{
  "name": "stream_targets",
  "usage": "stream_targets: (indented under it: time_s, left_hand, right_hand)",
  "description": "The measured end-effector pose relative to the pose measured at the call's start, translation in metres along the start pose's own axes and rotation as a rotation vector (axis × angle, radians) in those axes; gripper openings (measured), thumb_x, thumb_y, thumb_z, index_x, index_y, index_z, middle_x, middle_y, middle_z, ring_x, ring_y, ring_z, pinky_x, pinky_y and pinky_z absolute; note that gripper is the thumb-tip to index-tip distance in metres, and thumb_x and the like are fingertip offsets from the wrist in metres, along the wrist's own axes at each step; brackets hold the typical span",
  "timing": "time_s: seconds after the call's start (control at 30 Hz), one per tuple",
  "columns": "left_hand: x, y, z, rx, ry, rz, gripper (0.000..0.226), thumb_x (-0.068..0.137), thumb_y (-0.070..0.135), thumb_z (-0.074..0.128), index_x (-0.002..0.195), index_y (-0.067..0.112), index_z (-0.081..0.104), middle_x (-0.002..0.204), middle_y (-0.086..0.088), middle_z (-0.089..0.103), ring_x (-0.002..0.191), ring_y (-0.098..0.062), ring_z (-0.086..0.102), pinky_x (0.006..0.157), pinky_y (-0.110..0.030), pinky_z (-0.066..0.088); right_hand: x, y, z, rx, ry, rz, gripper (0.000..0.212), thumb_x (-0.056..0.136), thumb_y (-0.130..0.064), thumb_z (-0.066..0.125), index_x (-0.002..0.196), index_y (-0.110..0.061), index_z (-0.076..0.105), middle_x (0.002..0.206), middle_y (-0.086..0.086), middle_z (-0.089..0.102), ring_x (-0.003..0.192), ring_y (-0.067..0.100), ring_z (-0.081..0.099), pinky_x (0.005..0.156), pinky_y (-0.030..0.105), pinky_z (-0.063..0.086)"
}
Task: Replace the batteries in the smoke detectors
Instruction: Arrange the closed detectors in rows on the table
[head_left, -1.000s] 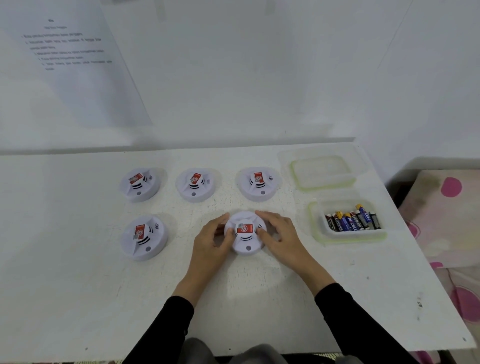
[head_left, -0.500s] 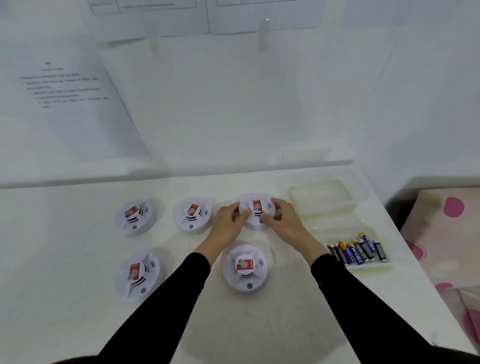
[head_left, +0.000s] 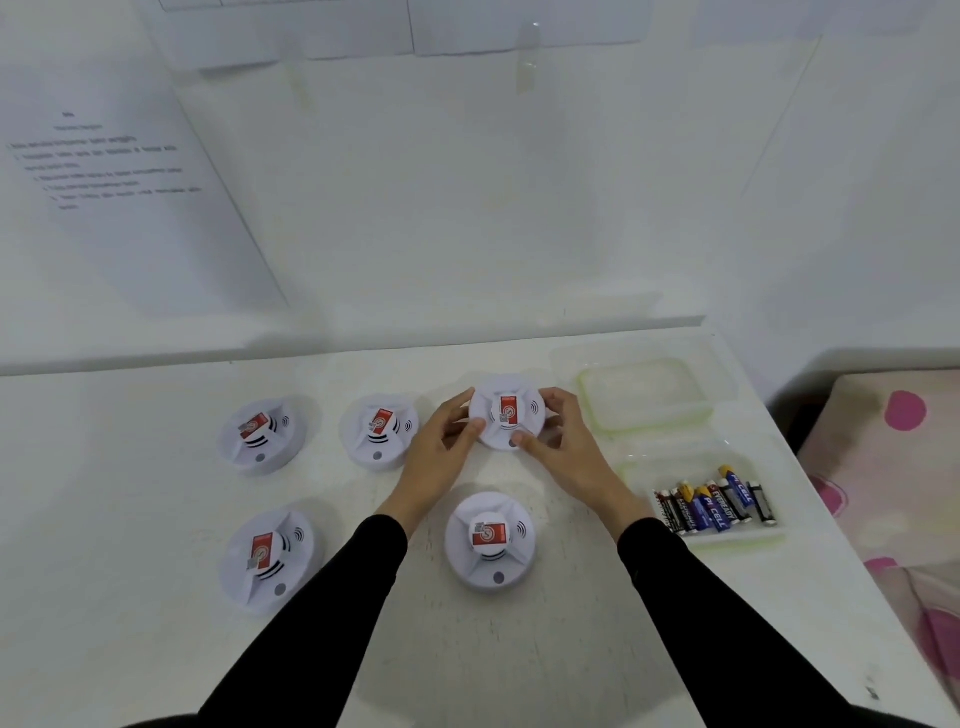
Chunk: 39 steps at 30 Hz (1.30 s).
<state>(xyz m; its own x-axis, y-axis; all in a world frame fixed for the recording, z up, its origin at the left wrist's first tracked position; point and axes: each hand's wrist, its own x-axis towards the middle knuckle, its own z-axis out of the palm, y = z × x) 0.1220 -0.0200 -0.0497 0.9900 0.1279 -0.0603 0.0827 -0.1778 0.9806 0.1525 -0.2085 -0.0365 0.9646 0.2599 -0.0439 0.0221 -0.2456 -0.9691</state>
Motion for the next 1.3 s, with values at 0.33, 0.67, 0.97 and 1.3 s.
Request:
stream_targets:
  time_s: [0.33, 0.67, 0.97, 1.3]
  left_hand:
    - [-0.0042, -0.0022, 0.0066, -0.015, 0.06, 0.059, 0.044, 0.096, 0.026, 0.062, 0.139, 0.024, 0.054, 0.126, 0.012, 0.065, 0.112, 0.005, 0.061, 0.089, -0.013, 0.049]
    - [-0.0041, -0.0039, 0.0071, 0.008, 0.07, 0.069, 0.044, 0.096, 0.027, 0.062, 0.14, 0.026, 0.053, 0.125, 0.011, 0.066, 0.111, 0.005, 0.061, 0.088, -0.011, 0.048]
    - [-0.003, -0.0071, 0.0071, 0.025, 0.074, 0.073, 0.045, 0.096, 0.029, 0.063, 0.139, 0.029, 0.053, 0.128, 0.012, 0.065, 0.114, 0.002, 0.061, 0.093, -0.017, 0.049]
    - [-0.002, -0.0079, 0.0065, 0.057, 0.069, 0.062, 0.047, 0.096, 0.032, 0.062, 0.141, 0.027, 0.052, 0.127, 0.013, 0.065, 0.112, 0.007, 0.059, 0.092, -0.014, 0.049]
  right_hand:
    - [-0.002, 0.0021, -0.0001, 0.026, 0.022, -0.019, 0.056, 0.084, -0.02, 0.074, 0.129, -0.025, 0.04, 0.122, -0.016, 0.053, 0.098, 0.005, 0.056, 0.078, 0.012, 0.046]
    - [-0.002, 0.0035, -0.0002, 0.05, 0.026, -0.014, 0.057, 0.084, -0.019, 0.075, 0.13, -0.022, 0.042, 0.125, -0.007, 0.055, 0.101, 0.006, 0.057, 0.076, 0.008, 0.044]
    - [-0.0012, 0.0051, -0.0004, 0.059, 0.034, -0.015, 0.057, 0.083, -0.018, 0.075, 0.13, -0.022, 0.043, 0.125, -0.006, 0.057, 0.104, 0.008, 0.057, 0.077, 0.006, 0.043]
    - [0.0002, 0.007, -0.0051, 0.094, 0.016, -0.013, 0.032, 0.094, -0.025, 0.06, 0.124, -0.029, 0.05, 0.121, -0.009, 0.063, 0.1, 0.003, 0.061, 0.083, 0.016, 0.047]
